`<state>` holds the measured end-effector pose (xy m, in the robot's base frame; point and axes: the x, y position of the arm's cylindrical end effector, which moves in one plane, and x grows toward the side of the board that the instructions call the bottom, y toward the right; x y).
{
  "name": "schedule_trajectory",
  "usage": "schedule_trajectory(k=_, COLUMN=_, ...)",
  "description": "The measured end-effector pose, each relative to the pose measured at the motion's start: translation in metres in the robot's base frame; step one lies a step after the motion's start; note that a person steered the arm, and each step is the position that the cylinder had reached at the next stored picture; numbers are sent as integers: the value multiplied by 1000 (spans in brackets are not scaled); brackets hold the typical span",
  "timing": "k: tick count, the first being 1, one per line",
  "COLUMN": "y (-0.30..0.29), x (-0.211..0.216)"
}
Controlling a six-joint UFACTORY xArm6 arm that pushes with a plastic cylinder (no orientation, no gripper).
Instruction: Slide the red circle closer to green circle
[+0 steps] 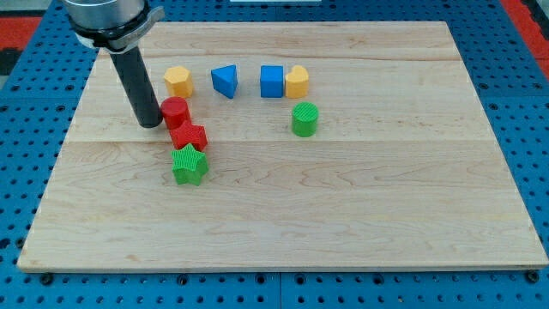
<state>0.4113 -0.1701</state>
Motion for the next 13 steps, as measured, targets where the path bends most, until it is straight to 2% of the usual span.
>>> schedule_trajectory(k=2, y=-50, x=-9)
schedule_trajectory(k=3, y=-49, x=-12)
schedule_trajectory(k=11, y=87, x=-22)
schedule_trajectory(k=13, y=95, x=-22)
